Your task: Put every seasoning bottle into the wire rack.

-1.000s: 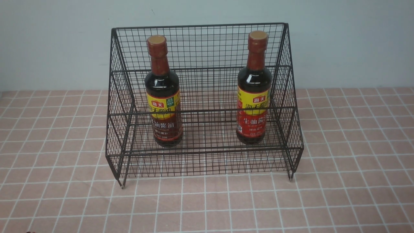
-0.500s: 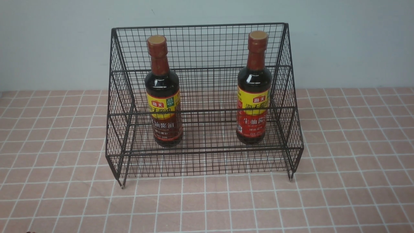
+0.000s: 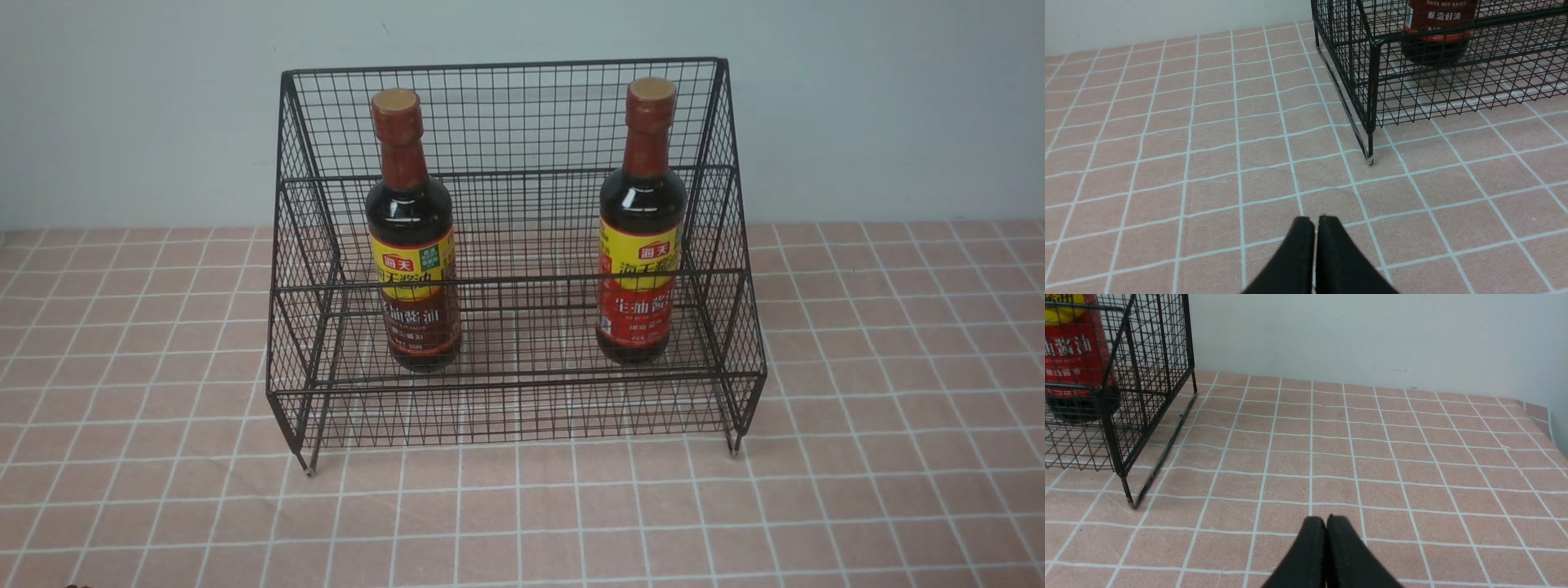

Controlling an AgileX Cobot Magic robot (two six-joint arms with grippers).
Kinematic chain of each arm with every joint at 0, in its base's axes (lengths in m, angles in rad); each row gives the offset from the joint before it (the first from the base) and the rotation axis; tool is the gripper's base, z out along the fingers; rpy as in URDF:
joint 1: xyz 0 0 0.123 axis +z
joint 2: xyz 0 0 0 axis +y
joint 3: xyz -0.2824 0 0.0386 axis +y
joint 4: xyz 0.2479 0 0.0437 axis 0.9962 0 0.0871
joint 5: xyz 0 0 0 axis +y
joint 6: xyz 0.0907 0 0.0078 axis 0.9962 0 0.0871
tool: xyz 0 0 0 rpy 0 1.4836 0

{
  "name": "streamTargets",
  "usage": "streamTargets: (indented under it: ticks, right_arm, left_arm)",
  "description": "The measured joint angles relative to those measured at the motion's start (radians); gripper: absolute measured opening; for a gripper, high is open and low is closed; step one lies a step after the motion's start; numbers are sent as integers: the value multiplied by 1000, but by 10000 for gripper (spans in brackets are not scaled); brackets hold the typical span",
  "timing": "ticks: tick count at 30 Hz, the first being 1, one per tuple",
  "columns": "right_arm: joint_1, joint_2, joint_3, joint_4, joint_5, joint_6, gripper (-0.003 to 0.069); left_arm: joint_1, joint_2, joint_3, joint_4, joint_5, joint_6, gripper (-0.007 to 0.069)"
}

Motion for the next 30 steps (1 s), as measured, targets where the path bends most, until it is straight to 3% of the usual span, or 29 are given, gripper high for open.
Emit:
streamTargets:
  ticks: [30]
  right_arm:
    - [0, 0, 0, 0, 0, 16, -13]
  left_arm:
    - [0, 0, 0, 0, 0, 0, -7]
